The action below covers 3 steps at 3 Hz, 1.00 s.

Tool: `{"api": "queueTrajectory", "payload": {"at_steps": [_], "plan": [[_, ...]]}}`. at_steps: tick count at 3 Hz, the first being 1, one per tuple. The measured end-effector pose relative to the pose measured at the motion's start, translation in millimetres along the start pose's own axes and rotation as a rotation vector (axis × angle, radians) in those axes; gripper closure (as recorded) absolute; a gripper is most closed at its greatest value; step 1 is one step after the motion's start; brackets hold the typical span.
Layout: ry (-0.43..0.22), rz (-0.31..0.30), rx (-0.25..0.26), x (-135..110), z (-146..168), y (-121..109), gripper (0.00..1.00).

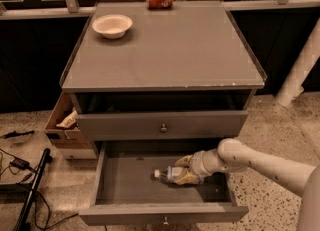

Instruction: Pick blue plastic bottle from middle drawer and place on counter

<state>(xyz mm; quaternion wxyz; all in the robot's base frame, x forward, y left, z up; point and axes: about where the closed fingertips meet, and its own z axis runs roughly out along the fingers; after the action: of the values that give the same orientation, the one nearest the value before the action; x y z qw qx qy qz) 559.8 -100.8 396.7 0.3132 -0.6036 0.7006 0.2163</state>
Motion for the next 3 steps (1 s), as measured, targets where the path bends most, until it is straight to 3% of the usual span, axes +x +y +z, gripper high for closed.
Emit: {"api": "queueTrajectory", "payload": {"at_steps": [2,3], "plan": [[0.003,0.004,0.028,-64,-83,30,1.00],[0.027,-0.048,0.078,-115,-143,48,1.00]]}}
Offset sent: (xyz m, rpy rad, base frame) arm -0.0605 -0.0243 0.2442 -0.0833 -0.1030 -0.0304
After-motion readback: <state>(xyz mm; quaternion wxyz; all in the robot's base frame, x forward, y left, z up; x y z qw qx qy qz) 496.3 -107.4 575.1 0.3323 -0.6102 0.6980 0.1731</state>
